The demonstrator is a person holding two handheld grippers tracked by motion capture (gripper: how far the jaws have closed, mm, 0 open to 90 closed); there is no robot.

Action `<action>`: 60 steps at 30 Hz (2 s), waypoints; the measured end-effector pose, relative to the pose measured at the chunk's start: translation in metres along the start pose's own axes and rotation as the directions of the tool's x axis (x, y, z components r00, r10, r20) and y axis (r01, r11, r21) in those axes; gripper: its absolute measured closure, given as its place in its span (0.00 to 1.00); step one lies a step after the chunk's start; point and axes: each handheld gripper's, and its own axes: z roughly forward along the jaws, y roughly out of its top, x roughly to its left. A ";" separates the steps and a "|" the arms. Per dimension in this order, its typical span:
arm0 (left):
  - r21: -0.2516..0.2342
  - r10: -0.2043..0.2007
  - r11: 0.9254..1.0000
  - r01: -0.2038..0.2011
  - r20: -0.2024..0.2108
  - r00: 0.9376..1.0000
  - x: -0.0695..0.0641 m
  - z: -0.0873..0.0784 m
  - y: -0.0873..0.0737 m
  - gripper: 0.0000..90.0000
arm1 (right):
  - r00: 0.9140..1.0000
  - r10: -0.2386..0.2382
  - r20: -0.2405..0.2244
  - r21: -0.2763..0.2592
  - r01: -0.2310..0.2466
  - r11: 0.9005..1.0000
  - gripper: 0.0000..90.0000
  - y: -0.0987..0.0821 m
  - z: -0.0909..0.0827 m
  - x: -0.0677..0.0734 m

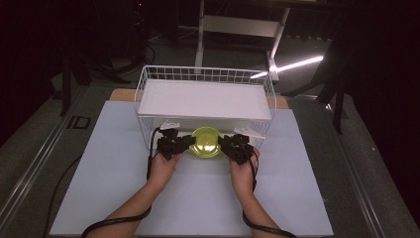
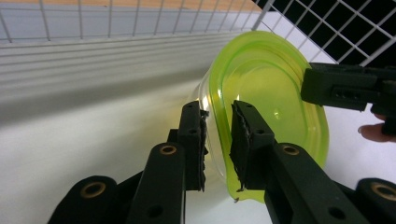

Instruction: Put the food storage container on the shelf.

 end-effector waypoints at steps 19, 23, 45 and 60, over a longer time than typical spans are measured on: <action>-0.044 -0.045 0.998 0.044 -0.010 0.999 0.004 -0.006 0.002 0.65 | 1.000 -0.002 0.013 -0.020 0.002 1.000 0.64 0.010 0.000 -0.001; -0.035 -0.023 0.999 0.023 -0.008 1.000 0.002 -0.011 -0.001 0.61 | 1.000 -0.013 -0.002 -0.011 0.013 1.000 0.63 0.008 -0.007 0.003; -0.136 0.119 0.985 -0.104 0.101 0.988 -0.010 -0.074 -0.045 0.01 | 0.992 -0.078 -0.101 0.067 0.085 0.994 0.85 -0.027 -0.028 0.032; -0.136 0.120 0.985 -0.106 0.101 0.988 -0.004 -0.084 -0.075 0.01 | 0.993 -0.079 -0.086 0.121 0.089 0.989 1.00 -0.033 0.001 0.040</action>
